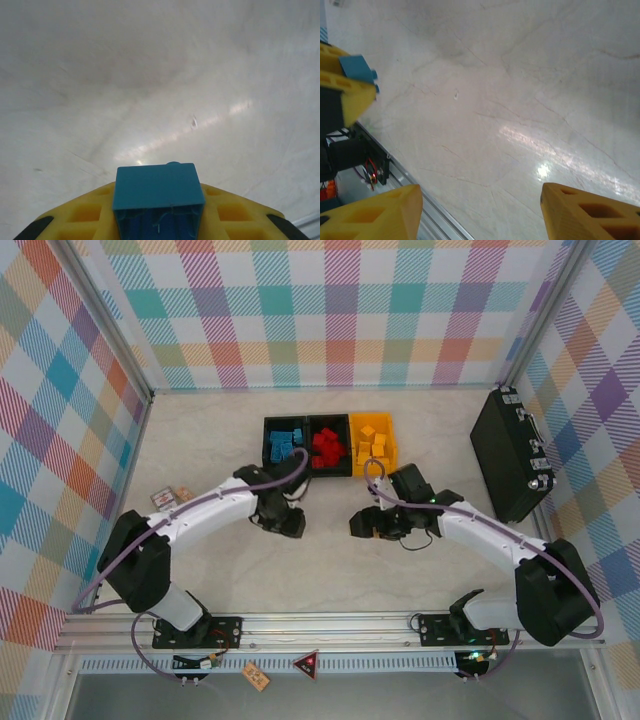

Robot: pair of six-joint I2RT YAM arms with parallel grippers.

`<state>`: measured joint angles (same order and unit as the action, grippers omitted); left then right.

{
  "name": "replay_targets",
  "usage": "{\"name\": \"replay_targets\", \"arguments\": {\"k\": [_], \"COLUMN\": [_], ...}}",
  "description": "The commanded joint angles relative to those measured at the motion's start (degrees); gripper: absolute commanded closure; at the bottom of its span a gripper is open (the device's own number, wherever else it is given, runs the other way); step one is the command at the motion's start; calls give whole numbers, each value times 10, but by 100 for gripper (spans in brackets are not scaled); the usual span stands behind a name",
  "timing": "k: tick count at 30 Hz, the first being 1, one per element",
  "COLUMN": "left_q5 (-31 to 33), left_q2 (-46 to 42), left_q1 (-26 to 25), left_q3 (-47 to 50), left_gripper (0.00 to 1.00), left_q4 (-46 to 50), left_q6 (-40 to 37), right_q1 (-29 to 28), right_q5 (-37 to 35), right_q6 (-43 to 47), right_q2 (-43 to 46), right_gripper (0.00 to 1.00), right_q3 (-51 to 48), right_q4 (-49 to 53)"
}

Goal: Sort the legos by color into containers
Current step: Pick up the lego from the middle-left of the table, then place the lego in the container.

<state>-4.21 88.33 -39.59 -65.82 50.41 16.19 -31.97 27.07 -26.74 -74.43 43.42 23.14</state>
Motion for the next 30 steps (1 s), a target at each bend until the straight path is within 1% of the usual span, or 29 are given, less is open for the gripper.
{"name": "replay_targets", "arguments": {"k": [1,4,8,11,14,20,30], "left_q5": [8,19,17,7,16,32,50], "left_q2": [-3,16,52,86,122,188,288], "left_q1": [34,55,77,95,106,133,158], "left_q3": [-40,-85,-140,-177,-218,-284,-377], "left_gripper": [71,70,70,69,69,69,67], "left_q4": [31,27,8,-14,-25,-32,-46], "left_q6": [-8,4,26,46,57,69,81], "right_q1": [-3,-3,-3,-3,-3,-3,-3], "right_q5": [-17,-29,-35,-36,-46,-77,-83], "right_q6": [-16,-24,-35,-40,-43,-49,-55], "right_q2": [-5,-20,-47,-63,-79,-79,-84], "right_gripper": [36,36,36,36,36,36,36], "right_q3": [33,53,71,79,91,105,104], "right_q4": [-25,-36,-57,-71,-72,-82,-91]}}
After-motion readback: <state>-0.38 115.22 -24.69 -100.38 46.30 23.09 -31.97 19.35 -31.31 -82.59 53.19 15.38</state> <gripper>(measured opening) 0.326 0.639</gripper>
